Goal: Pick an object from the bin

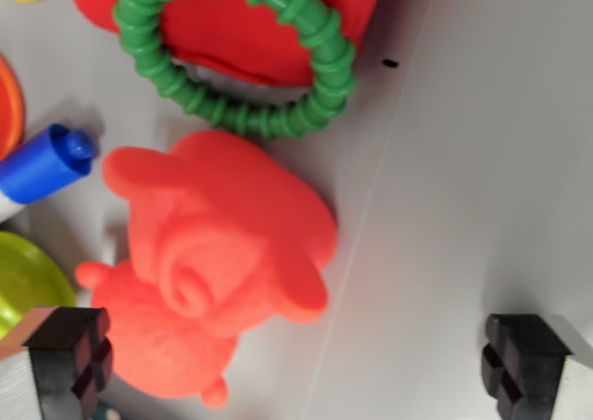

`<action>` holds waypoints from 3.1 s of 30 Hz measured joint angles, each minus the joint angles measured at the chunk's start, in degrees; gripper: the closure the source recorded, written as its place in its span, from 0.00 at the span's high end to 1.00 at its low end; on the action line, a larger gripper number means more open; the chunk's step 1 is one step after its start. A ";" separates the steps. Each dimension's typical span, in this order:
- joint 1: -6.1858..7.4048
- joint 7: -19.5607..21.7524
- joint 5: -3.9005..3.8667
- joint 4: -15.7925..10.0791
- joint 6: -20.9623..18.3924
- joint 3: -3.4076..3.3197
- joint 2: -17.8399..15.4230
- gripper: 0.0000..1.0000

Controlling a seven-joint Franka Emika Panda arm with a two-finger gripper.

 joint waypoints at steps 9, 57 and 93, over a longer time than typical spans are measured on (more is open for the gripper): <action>4.22 3.33 -4.47 1.67 5.70 -5.59 5.57 1.00; 8.02 3.62 -4.55 3.90 12.54 -9.40 13.21 0.00; 3.51 2.87 -3.87 1.93 5.74 -4.81 4.51 0.00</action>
